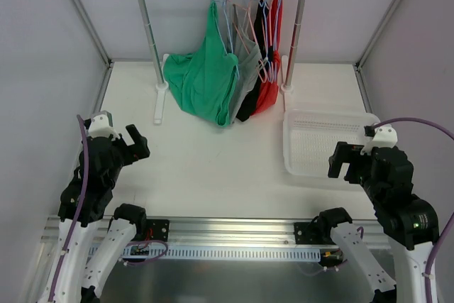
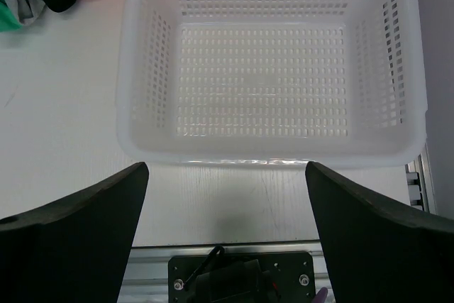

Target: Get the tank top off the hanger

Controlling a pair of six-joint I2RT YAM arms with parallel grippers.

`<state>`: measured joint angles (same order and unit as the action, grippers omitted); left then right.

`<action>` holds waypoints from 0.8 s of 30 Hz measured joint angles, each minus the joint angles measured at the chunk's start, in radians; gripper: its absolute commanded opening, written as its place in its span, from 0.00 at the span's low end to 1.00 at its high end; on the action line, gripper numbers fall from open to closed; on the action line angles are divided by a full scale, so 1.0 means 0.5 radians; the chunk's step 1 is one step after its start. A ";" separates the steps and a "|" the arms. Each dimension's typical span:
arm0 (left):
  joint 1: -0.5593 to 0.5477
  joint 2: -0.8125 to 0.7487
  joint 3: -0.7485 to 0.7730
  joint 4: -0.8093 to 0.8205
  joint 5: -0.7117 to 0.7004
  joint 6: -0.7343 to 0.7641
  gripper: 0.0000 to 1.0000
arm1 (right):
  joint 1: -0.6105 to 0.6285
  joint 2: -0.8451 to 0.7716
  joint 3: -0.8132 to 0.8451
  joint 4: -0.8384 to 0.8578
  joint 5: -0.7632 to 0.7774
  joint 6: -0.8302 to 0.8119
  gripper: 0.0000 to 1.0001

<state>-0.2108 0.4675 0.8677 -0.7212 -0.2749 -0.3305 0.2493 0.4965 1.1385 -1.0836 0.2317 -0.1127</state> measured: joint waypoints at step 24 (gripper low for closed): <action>0.001 0.554 0.501 0.000 0.354 -0.227 0.99 | 0.000 -0.031 -0.191 0.219 -0.370 0.062 0.99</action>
<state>-0.2104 0.7444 1.1183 -0.7212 -0.0978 -0.4442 0.2493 0.4812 1.0431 -0.9741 0.0467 -0.0818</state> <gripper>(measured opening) 0.985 0.993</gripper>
